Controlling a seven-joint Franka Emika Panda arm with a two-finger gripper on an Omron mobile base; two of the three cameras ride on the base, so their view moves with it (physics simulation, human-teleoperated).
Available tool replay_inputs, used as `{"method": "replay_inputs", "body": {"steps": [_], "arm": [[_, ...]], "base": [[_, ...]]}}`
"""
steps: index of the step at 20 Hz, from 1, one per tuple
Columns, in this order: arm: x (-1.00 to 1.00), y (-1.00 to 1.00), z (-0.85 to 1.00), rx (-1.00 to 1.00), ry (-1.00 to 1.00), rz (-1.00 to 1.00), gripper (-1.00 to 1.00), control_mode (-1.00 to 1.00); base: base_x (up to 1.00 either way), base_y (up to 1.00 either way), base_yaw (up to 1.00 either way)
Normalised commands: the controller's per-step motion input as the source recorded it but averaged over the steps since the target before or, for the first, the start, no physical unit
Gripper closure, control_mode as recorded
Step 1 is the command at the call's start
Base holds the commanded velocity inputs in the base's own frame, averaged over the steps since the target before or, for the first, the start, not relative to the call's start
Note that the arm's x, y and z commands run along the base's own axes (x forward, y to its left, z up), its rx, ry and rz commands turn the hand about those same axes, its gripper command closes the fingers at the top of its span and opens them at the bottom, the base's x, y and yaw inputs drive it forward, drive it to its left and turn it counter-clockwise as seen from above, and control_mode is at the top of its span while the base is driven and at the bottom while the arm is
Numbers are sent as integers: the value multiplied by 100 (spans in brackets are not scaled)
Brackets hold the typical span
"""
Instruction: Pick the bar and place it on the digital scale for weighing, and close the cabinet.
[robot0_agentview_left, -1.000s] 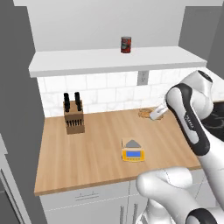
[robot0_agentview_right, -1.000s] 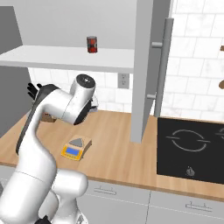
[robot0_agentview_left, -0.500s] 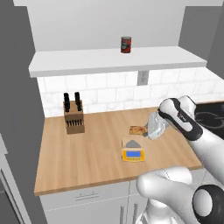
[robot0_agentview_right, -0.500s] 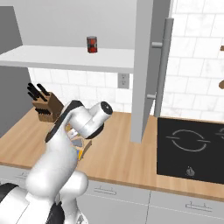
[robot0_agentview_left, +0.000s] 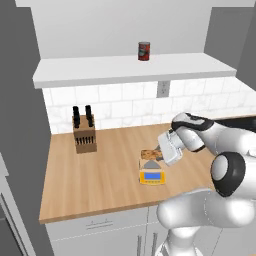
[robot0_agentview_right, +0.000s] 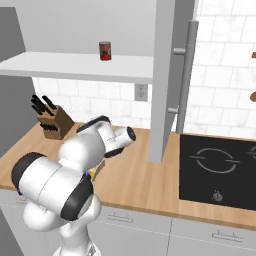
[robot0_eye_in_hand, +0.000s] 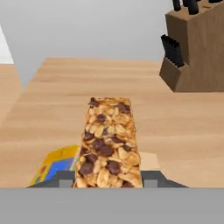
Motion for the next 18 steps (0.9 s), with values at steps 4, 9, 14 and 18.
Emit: {"method": "replay_inputs", "body": {"steps": [4, 9, 14, 18], "arm": [[40, 11, -53, 0, 0, 1, 100, -100], [23, 8, -51, 0, 0, 0, 100, -100], [-2, 0, -31, 0, 0, 0, 100, -100], [-48, 1, 0, 0, -1, 4, 100, -100]], "base": [[0, 0, 0], [0, 0, 0], [0, 0, 0], [0, 0, 0]]}}
